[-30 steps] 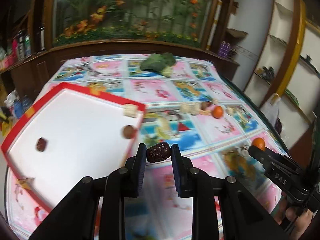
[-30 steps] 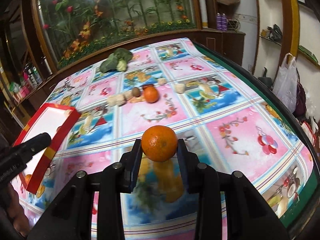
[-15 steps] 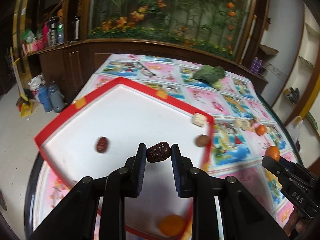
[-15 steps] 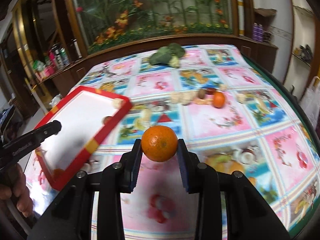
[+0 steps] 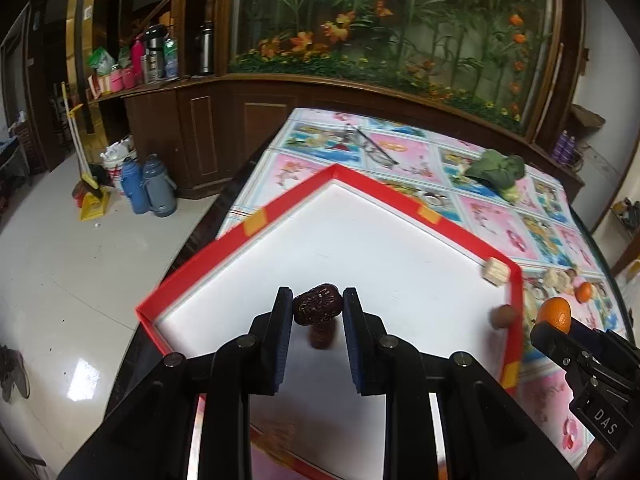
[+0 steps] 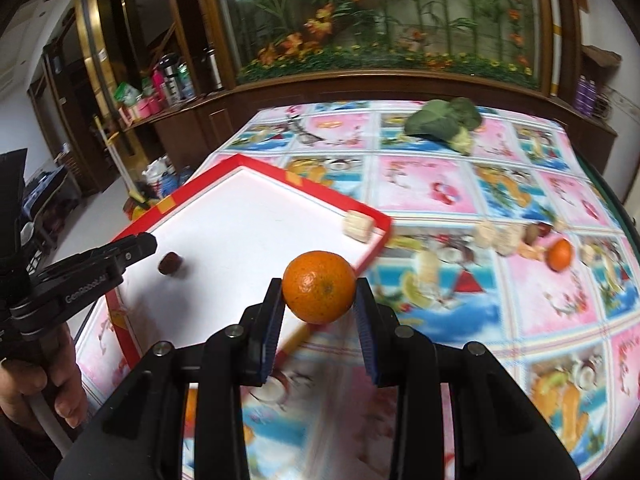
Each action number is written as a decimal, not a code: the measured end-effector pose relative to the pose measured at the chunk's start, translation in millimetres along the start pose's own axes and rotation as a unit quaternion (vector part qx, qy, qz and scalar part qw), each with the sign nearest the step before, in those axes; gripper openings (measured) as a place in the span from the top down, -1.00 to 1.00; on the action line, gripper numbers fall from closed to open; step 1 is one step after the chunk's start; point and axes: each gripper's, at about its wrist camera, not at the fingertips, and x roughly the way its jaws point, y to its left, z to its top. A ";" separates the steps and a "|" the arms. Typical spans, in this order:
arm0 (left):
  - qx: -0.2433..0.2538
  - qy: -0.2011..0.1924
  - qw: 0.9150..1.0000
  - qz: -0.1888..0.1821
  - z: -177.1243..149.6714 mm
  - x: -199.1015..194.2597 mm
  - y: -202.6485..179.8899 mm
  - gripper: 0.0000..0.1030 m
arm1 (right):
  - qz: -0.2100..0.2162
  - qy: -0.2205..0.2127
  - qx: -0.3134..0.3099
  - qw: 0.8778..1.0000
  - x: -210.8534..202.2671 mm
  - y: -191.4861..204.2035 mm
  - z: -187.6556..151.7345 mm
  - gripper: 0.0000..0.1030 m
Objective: Organize fruits
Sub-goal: 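Carry the orange with the right tool while the left tool carries the date over the tray, then open both tools to drop the orange and date into the tray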
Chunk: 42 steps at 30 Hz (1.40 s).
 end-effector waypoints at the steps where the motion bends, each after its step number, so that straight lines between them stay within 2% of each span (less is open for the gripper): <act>1: -0.002 0.000 1.000 0.002 0.7 1.0 2.9 0.54 | 0.003 0.002 -0.002 1.000 3.5 2.9 1.7 0.29; 22: -0.004 0.019 1.000 0.020 9.4 20.8 19.1 0.54 | 0.016 0.045 -0.023 0.999 61.9 33.5 14.9 0.29; 28: -0.010 0.038 0.999 0.032 7.1 28.1 23.7 0.50 | 0.015 0.055 -0.026 0.998 70.5 36.0 14.5 0.28; 29: -0.014 0.042 0.998 0.037 6.7 28.4 25.4 0.36 | 0.016 0.060 -0.027 0.998 72.3 36.4 13.8 0.27; 30: -0.018 0.044 0.998 0.039 7.2 27.5 26.7 0.12 | 0.017 0.063 -0.028 0.997 74.0 36.7 13.2 0.27; 32: -0.033 0.035 0.998 0.040 7.9 21.1 30.5 -0.17 | 0.018 0.073 -0.036 0.997 77.1 38.5 11.3 0.26; 33: -0.038 0.027 0.998 0.042 8.5 16.4 31.2 -0.28 | 0.015 0.071 -0.038 0.997 75.3 38.4 10.4 0.09; 34: -0.042 0.019 0.998 0.043 9.1 11.0 30.6 -0.31 | 0.011 0.065 -0.040 0.997 71.3 37.6 10.0 -0.04; 35: -0.045 0.013 0.998 0.041 9.7 7.1 29.1 -0.38 | 0.010 0.061 -0.040 0.997 67.5 37.0 10.2 -0.26; 36: -0.048 0.008 0.998 0.038 10.3 2.9 27.9 -0.44 | 0.004 0.053 -0.038 0.998 60.6 34.1 11.1 -0.34; 40: -0.048 -0.019 0.998 0.024 10.2 -15.2 11.3 -0.50 | 0.000 0.012 -0.017 1.000 23.3 14.0 13.2 -0.36; 42: -0.039 -0.025 0.999 0.011 10.0 -19.7 -3.7 -0.51 | -0.015 -0.010 -0.005 1.000 1.5 -4.2 9.1 -0.44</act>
